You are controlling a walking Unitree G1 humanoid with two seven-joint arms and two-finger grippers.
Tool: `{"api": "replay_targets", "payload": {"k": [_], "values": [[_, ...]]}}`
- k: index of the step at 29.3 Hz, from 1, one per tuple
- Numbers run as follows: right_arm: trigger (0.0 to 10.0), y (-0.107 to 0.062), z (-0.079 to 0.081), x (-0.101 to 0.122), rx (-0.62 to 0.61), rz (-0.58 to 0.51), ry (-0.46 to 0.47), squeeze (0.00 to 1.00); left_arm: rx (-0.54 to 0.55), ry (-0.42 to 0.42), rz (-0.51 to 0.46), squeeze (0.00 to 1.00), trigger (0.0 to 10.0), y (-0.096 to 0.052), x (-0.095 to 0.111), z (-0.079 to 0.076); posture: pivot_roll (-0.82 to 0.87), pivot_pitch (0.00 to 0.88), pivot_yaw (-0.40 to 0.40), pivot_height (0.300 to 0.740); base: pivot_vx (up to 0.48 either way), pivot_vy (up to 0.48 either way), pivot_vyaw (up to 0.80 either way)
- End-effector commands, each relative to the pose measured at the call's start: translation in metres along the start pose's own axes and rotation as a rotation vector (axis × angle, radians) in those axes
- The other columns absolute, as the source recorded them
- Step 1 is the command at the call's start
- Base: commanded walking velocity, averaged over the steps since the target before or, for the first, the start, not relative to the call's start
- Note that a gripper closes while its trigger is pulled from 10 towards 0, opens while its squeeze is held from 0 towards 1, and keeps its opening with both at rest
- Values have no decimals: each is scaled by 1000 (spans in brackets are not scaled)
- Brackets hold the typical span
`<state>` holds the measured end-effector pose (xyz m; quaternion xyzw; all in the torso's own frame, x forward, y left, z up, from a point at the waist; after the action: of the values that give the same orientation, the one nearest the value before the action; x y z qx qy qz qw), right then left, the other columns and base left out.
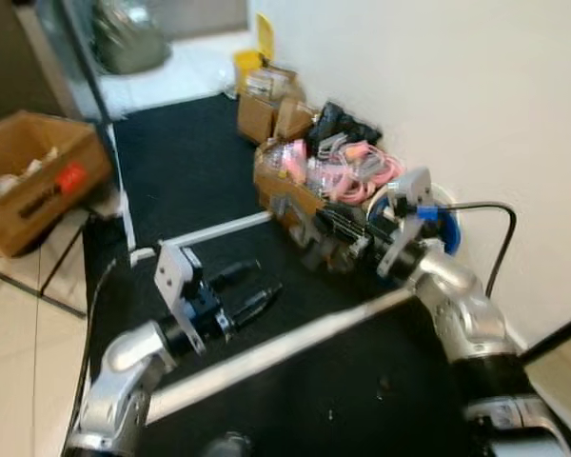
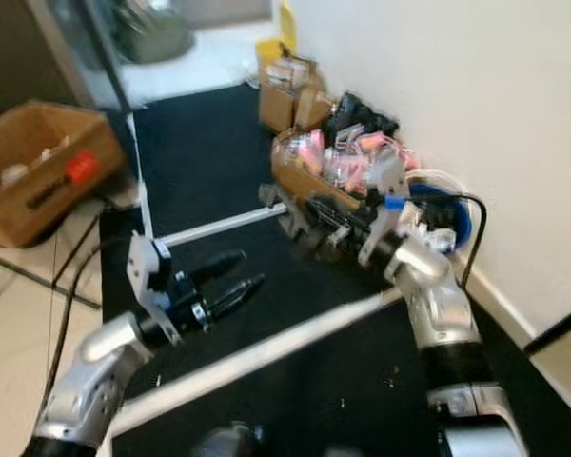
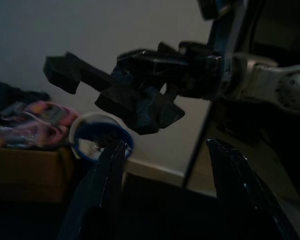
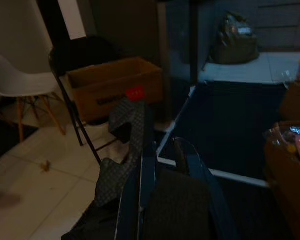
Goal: Picking trash to rubbish bin
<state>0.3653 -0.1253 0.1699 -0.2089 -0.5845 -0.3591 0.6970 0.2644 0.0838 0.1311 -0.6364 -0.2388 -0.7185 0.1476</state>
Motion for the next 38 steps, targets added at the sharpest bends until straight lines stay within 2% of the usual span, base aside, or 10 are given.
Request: {"api": "replay_targets", "payload": {"k": [1, 7, 19, 26, 38], "values": [[10000, 1, -2, 3, -11, -15, -17, 0, -6, -8, 14, 0, 10000, 0, -2, -3, 32, 0, -29, 740, 0, 0, 738], [10000, 1, -7, 8, -37, -37, -34, 0, 10, -25, 22, 0, 10000, 2, -3, -5, 31, 0, -26, 740, 0, 0, 729], [10000, 3, -11, 10, -56, -41, -41, 0, 48, -55, -4, 0, 10000, 6, -4, -3, 30, 0, -27, 740, 0, 0, 0], [10000, 5, -8, 11, -40, -44, -52, 0, 43, -59, -21, 0, 10000, 8, -2, -3, 29, 0, -29, 740, 390, 0, 0], [10000, 5, -9, 12, -45, -45, -47, 0, 44, -53, -19, 0, 10000, 9, -3, -1, 29, 0, -28, 740, 440, 0, 593]]}}
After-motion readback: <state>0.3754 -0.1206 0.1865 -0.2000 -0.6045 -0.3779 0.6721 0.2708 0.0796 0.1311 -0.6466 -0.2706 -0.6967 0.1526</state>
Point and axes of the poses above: a point about 5 cm out from each wrist's last joint towards the gripper, its own y axis pointing out of the wrist towards the gripper, its own x axis along the axis of the wrist's last joint, z = x × y, the point moved 5 cm from there along y, pointing out of the wrist towards the gripper, and after that the axes turned 11 degrees about y, right-handed, at the moved point
